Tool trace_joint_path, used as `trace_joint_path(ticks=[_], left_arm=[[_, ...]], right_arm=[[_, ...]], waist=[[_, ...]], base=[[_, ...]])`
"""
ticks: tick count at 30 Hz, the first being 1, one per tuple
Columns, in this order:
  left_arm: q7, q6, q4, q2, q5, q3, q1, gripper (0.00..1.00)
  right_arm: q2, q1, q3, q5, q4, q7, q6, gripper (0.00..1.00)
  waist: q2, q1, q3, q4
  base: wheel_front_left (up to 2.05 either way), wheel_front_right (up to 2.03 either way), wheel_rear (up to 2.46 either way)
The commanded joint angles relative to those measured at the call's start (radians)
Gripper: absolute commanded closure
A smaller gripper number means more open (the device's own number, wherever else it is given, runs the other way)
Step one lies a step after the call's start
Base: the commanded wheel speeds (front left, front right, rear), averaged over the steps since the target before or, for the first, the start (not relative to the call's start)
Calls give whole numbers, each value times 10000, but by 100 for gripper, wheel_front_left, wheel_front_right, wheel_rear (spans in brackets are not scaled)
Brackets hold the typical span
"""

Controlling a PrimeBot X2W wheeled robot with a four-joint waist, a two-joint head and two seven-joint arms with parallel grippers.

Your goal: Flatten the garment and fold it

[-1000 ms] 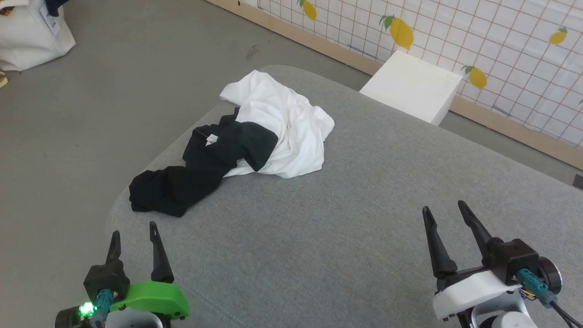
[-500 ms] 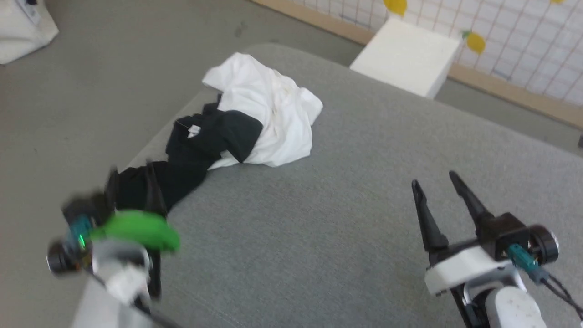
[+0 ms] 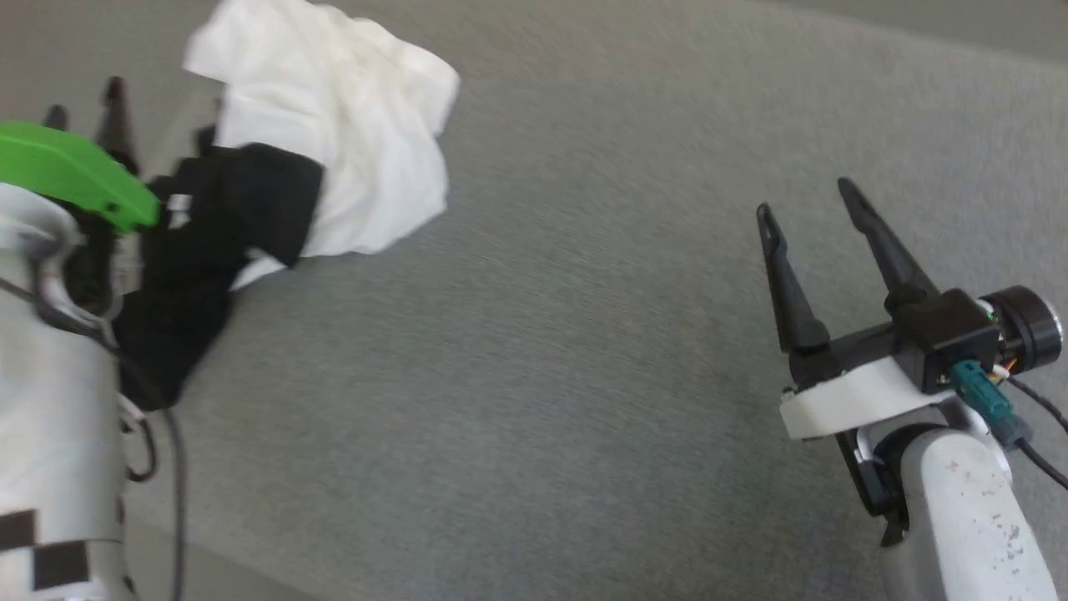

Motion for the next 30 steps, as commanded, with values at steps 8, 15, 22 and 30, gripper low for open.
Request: trace_joint_path(ticks=[8,15,22,30], left_arm=[[2044,866,677,492,-779,620,6,0],[3492,1251,950,190,-1164,571,773,14],[3522,983,13,696,-866,370,1419,100],[-257,301,-1525,1452,749,-126,1121,100]], right_arm=[[-57,-367,-162,-24,45,-312,-19,0],[-42,-400,-148,42,408,-528,-19,0],[4,-164,16,338,1065,-809,-19,0],[24,541,-33,988,1814,-1123,-19,0]], waist=[[0,-2,2801,-2292],[0,-2,2195,-2130],[0,-2,552,-2087],[0,-2,-1604,-2408]], base=[[0,0,0],[0,0,0],[0,0,0],[0,0,0]])
